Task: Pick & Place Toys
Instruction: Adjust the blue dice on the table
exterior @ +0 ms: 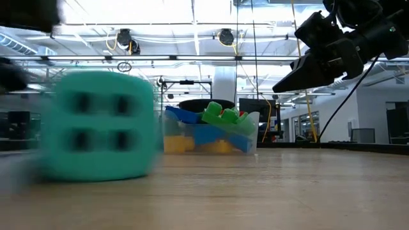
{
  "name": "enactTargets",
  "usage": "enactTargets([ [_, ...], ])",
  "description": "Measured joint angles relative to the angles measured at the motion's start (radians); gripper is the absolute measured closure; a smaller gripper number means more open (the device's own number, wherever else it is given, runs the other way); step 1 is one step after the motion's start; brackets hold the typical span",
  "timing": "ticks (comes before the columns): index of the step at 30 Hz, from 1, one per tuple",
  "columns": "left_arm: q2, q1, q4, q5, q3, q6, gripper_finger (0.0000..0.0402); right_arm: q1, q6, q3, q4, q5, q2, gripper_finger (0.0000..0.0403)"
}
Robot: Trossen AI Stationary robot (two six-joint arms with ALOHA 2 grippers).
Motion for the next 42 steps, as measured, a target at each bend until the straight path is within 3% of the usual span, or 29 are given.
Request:
enactTargets([
  [4,0.004,0.074,0.101,-0.154,-0.007,0.082,0.0385,0.0,-0.001,0.0,0.003,0.0,0.0,0.0402],
  [13,0.004,0.254,0.397,-0.225,-0.004,0.405,0.0326,0.001,0.0,0.0,0.001,-0.024,0.0,0.0402],
  [18,0.004,0.296,0.268,-0.204,0.103,0.511,0.0291,0.001,0.0,0.0,0.004,-0.078,0.0,0.0402],
  [21,0.004,0.301,0.203,-0.19,0.175,0.653,0.028,0.001,0.0,0.0,0.005,-0.077,0.0,0.0402],
  [26,0.002,0.316,0.216,-0.309,0.218,0.795,0.0279,0.001,0.0,0.0,0.007,-0.077,0.0,0.0403],
  [34,0.059,0.428,0.189,-0.189,0.216,0.79,0.0317,0.001,0.019,0.0,0.007,-0.077,0.0,0.0403],
  [38,0.044,0.448,0.079,-0.093,0.22,0.675,0.0344,0.004,0.019,0.0,0.007,-0.077,0.0,0.0403],
  [42,-0.005,0.433,-0.124,-0.078,0.22,0.539,0.0381,0.014,0.018,0.0,0.006,-0.077,0.0,0.0403],
])
